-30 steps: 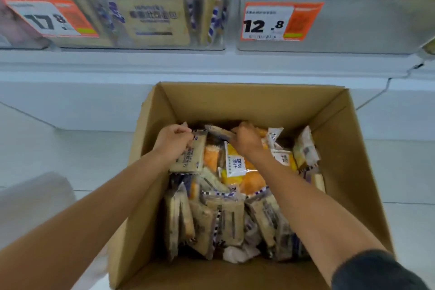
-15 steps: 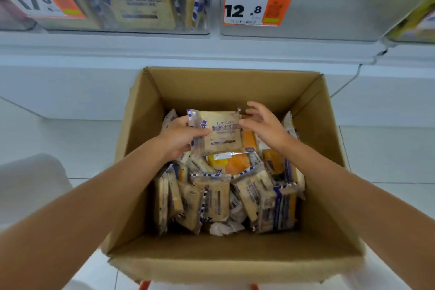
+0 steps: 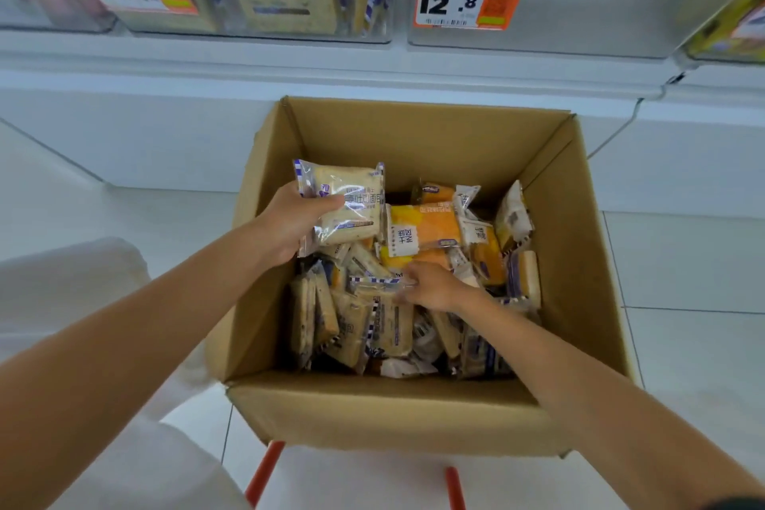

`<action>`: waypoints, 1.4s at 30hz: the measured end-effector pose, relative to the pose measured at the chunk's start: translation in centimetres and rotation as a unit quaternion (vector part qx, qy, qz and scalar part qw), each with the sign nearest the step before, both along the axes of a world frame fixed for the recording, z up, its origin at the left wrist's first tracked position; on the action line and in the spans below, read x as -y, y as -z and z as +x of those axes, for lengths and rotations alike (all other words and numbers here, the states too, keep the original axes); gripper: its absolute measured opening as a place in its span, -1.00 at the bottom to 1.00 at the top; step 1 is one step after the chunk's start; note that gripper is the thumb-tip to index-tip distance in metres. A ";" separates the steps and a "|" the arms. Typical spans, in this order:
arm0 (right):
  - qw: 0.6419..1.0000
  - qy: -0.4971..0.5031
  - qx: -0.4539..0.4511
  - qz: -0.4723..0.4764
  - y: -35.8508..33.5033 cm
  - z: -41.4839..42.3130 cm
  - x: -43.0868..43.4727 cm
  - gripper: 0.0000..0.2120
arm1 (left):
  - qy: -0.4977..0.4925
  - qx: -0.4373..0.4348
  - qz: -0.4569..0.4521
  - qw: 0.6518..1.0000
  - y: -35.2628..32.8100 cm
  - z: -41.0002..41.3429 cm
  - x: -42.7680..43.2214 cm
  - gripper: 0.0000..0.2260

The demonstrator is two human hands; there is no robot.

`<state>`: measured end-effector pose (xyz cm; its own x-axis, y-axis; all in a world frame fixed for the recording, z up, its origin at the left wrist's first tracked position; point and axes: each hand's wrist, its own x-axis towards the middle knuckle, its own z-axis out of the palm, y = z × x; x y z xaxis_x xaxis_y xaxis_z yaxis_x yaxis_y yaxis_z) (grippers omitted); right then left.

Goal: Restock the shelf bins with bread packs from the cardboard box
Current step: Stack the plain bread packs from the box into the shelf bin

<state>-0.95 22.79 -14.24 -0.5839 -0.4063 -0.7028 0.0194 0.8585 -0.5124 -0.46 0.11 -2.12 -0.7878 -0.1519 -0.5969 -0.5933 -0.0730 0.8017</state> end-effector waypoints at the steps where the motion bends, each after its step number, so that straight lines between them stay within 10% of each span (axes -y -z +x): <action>1: 0.998 -0.041 -0.026 0.032 0.4 0.4 0.4 -0.38 | -0.004 -0.003 0.003 1.000 0.0 0.1 0.0 -0.76; 7: 0.984 0.146 -0.015 -0.100 -4.6 -2.9 -2.4 -0.46 | -0.018 -0.049 -0.017 0.999 0.2 -0.4 0.8 -0.77; 15: 0.839 0.391 0.051 -0.374 -14.5 -8.4 -5.4 -0.66 | -0.108 -0.094 0.013 0.990 -2.7 -2.3 -1.6 -0.87; 20: 0.898 0.306 0.002 -0.315 -17.6 -7.3 -0.1 -0.72 | 0.003 -0.101 0.120 0.988 -6.0 -2.2 -3.1 -0.61; 24: 0.918 0.240 0.017 -0.317 -21.3 -7.1 3.8 -0.16 | 0.020 -0.102 0.088 0.991 -8.8 -2.0 -0.1 -0.66; 31: 0.891 0.225 -0.078 -0.386 -28.6 -8.5 12.1 -0.77 | -0.019 -0.195 -0.087 0.977 -16.0 -3.0 7.9 -0.16; 42: 0.842 0.263 -0.115 -0.456 -31.9 -19.4 25.5 -0.53 | 0.020 -0.311 -0.322 0.894 -21.3 -13.9 21.4 -0.50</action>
<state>-20.32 -2.68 17.61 -0.9302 -0.3577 -0.0823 0.0845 0.0096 -0.9964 -14.36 -21.25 19.21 -0.9491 -0.2709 0.1604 -0.0093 0.5335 0.8458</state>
